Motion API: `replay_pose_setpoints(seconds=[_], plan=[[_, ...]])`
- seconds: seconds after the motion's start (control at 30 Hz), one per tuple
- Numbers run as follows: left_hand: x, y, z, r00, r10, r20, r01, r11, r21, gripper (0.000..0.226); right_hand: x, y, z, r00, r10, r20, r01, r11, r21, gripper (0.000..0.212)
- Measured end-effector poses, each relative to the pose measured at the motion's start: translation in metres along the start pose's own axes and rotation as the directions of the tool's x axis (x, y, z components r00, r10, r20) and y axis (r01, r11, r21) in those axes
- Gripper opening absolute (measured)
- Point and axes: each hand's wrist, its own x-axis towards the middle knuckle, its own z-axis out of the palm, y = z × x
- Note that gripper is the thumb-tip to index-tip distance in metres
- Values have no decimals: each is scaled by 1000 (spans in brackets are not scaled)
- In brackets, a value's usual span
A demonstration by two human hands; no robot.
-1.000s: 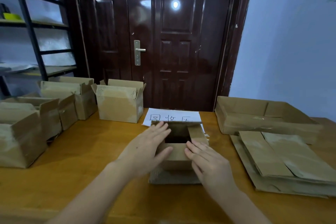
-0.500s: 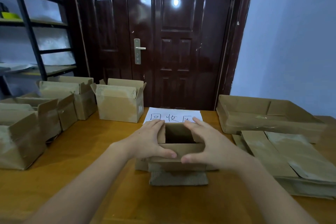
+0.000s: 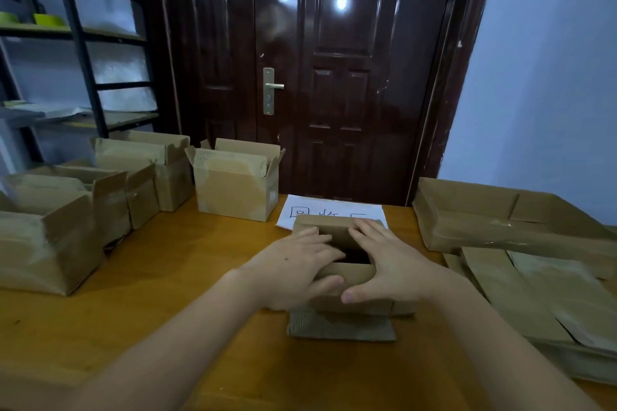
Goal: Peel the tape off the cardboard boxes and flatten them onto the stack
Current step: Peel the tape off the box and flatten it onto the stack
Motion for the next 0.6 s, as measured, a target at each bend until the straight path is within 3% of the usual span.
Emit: replay_pose_setpoints(seconds=[0.17, 0.37, 0.5, 0.6], plan=[[0, -2, -22, 999, 24, -30, -22, 998, 59, 66, 0, 0, 0, 1000, 11, 1, -11, 1000, 2, 134], [-27, -14, -33, 941, -110, -321, 173, 969, 175, 55, 0, 1, 1, 1000, 18, -2, -18, 1000, 19, 134], [-40, -11, -10, 884, -434, -174, 434, 900, -40, 75, 1, 1, 2, 1000, 11, -15, -10, 1000, 24, 134], [-40, -9, 8, 837, -541, -84, 515, 830, -211, 78, 0, 1, 1, 1000, 6, -8, -6, 1000, 11, 134]])
